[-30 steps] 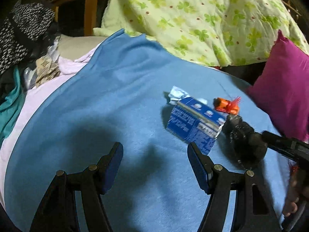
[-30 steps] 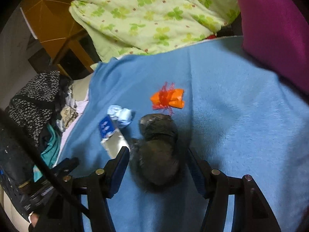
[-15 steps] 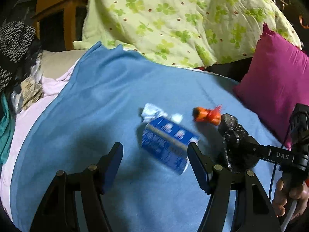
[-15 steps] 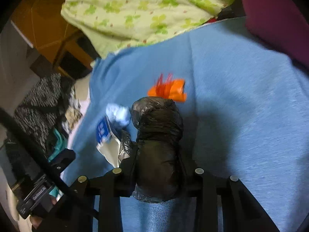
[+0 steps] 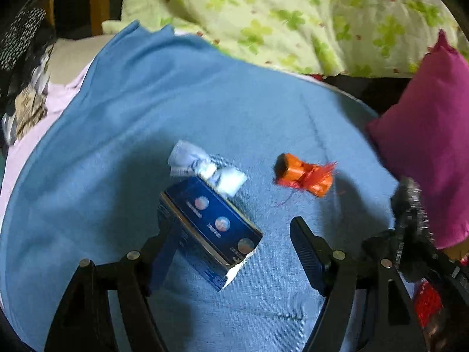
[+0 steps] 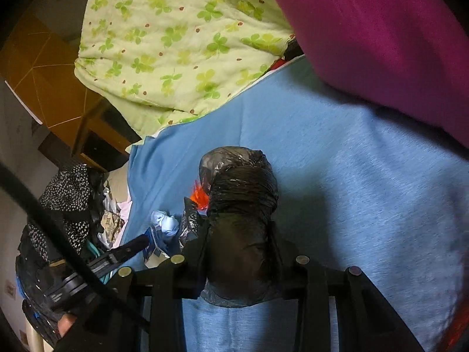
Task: Collect trash
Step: 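Grasp the blue medicine box with the left gripper while the right gripper holds the black bag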
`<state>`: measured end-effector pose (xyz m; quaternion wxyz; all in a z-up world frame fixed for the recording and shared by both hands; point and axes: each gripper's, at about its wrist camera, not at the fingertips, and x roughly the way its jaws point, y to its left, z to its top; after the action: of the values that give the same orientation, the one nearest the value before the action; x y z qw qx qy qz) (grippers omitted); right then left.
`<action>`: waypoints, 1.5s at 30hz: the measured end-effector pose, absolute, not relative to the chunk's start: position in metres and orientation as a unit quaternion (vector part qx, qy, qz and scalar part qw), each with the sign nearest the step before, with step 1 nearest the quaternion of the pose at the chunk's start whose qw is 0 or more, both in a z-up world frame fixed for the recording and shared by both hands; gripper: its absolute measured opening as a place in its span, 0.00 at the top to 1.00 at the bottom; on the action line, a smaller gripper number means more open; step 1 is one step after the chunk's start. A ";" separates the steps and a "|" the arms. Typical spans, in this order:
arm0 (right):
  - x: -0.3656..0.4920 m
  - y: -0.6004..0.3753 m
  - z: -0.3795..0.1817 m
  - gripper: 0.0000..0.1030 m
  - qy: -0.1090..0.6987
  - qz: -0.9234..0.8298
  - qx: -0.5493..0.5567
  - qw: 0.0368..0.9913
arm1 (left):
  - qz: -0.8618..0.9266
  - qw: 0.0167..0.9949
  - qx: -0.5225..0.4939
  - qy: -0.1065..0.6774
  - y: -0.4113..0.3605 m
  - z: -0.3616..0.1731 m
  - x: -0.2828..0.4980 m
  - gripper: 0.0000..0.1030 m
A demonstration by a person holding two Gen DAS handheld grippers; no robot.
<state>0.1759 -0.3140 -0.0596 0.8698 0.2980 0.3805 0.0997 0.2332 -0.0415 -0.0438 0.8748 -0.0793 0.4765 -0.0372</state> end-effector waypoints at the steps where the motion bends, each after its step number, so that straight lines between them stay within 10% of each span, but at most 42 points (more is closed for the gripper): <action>1: 0.174 -0.315 -0.059 0.64 0.380 0.102 0.300 0.869 | -0.030 0.874 -0.076 0.479 -0.043 -0.048 0.232 0.25; 5: 0.175 -0.310 -0.055 0.64 0.377 0.108 0.296 0.871 | -0.017 0.867 -0.096 0.488 -0.031 -0.069 0.217 0.30; 10: 0.172 -0.304 -0.048 0.64 0.370 0.116 0.289 0.875 | -0.022 0.859 -0.131 0.494 0.000 -0.086 0.197 0.79; 22: 0.174 -0.294 -0.049 0.64 0.376 0.122 0.289 0.872 | -0.013 0.875 -0.122 0.468 0.031 -0.053 0.173 0.77; 27: 0.175 -0.289 -0.049 0.64 0.378 0.125 0.288 0.871 | 0.021 0.898 -0.111 0.426 0.024 -0.032 0.166 0.28; 38: 0.177 -0.293 -0.048 0.64 0.378 0.128 0.286 0.872 | 0.065 0.887 -0.062 0.453 -0.006 -0.064 0.210 0.29; 41: 0.177 -0.293 -0.049 0.64 0.378 0.129 0.285 0.871 | 0.064 0.880 -0.081 0.463 0.005 -0.074 0.209 0.60; 45: 0.175 -0.292 -0.047 0.64 0.376 0.131 0.283 0.873 | 0.059 0.889 -0.085 0.446 0.012 -0.071 0.198 0.61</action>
<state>0.1754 -0.2922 -0.0467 0.8728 0.2828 0.3756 0.1310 0.1982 0.0121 -0.0708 0.8890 -0.0848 0.4462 0.0588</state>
